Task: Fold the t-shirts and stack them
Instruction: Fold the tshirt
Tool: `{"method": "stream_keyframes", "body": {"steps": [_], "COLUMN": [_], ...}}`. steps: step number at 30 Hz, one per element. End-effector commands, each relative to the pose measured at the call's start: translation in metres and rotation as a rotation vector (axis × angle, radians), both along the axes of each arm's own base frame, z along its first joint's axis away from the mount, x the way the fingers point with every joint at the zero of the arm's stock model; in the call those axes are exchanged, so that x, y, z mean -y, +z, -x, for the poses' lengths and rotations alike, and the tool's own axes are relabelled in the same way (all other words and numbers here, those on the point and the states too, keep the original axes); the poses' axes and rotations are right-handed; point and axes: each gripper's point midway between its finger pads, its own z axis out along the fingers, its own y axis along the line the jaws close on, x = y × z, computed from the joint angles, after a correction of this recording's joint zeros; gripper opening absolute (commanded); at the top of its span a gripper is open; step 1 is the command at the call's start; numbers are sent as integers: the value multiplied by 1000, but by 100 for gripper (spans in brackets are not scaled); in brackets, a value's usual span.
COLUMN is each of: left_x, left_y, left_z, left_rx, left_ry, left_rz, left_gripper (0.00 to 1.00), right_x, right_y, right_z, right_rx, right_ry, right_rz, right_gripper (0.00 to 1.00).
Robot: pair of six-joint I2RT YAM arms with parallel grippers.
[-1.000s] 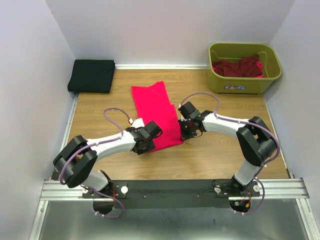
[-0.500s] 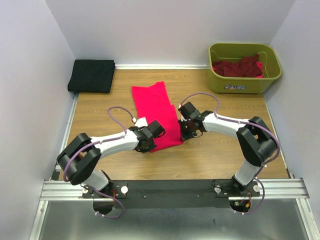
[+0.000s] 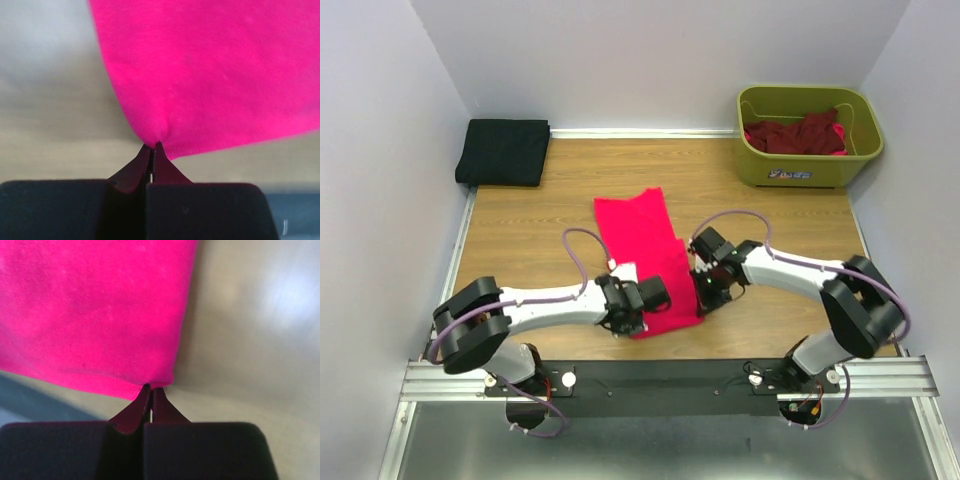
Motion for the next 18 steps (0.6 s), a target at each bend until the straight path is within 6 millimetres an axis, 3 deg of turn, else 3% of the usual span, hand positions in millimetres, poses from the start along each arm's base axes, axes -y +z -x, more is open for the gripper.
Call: {"method": "stream_keyframes", "body": {"steps": [1,4,8,11,12,18], "left_x": [14,34,42,45,44,19], "left_y": [29,48,61,84,98,136], "left_z": [67,127,145,131,119,53], "left_rx": [-132,-214,-236,-185,-158,13], "left_ry": [-12,-125,-170,-141,-113,-41], "left_rz": [60,98,89,151,200,301], "left_gripper": [0,0,0,0,0,0], "right_x": [33,31,29,29,31,13], "right_y": [18,41,74,99,103,125], "right_z": [77,97,88,64,59,28], "right_rx": [-181,-183,-106,0,20,70], "right_ry": [43,65,48,0,-11,1], "right_rz": [76,55,36,65,87,117], "right_gripper": [1,0,1,1,0,1]}}
